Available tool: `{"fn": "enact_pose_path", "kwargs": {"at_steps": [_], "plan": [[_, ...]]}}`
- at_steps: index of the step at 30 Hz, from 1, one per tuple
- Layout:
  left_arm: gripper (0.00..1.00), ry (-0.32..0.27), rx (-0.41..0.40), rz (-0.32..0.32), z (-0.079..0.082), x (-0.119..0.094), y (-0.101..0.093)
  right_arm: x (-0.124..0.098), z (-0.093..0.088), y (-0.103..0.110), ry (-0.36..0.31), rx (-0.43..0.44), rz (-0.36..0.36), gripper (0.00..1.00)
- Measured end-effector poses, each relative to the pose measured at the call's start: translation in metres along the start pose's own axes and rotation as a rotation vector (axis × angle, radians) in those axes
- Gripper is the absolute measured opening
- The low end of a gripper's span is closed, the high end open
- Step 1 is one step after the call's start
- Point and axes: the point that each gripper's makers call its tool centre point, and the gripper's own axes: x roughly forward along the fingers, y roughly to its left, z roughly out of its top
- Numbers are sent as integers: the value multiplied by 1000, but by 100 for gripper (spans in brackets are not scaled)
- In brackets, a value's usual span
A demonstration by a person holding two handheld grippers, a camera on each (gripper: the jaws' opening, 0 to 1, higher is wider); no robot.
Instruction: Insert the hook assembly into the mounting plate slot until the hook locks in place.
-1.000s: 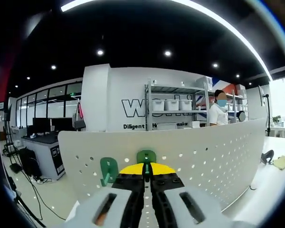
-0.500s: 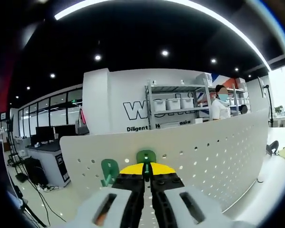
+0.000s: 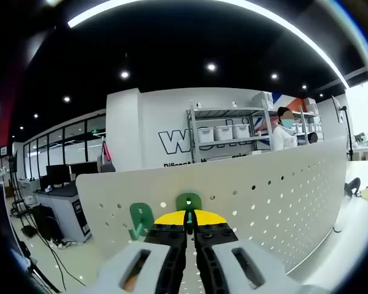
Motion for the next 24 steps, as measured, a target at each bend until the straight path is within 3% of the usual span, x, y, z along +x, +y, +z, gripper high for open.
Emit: {"fn": "enact_pose_path", "kwargs": {"at_steps": [24], "plan": [[3, 44, -30, 25, -1, 1, 0, 0, -5, 2, 13, 6, 7, 88]]}}
